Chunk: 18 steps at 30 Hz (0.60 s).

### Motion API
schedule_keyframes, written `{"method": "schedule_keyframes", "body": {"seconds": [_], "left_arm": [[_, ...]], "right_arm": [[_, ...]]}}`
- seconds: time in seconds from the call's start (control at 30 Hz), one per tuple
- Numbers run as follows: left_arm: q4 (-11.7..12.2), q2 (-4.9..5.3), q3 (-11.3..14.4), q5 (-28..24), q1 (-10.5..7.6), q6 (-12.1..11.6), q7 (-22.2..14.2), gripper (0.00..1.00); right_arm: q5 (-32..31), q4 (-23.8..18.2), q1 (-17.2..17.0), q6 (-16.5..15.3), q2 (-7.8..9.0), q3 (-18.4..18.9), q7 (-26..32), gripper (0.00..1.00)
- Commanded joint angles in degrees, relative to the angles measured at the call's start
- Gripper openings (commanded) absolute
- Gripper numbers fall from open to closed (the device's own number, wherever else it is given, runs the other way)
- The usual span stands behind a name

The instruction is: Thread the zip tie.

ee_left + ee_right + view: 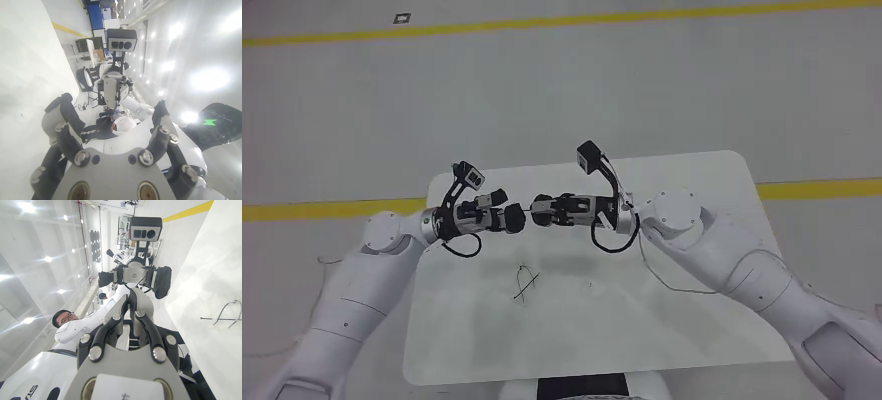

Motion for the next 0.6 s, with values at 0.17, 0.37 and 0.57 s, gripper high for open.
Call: {"method": "schedule_keyframes", "body": {"seconds": [0.17, 0.37, 0.57], "left_arm": [[-1.4, -0.09, 0.0, 0.9, 0.91, 0.5, 2.2, 1.00], [-1.8, -0.09, 0.0, 2.1, 0.75, 0.7, 1.5, 1.00], [-2.8, -0.17, 0.2, 2.5, 1.20, 1.2, 2.8, 1.00]], "right_arm": [[-1.6, -1.1, -1.1, 0.9, -0.31, 0.8, -0.4, 0.00], [-2.6, -1.5, -1.3, 1.7, -0.81, 1.4, -0.9, 0.00], [-3.6, -2.0, -2.0, 1.9, -0.87, 1.6, -1.8, 0.00]]}}
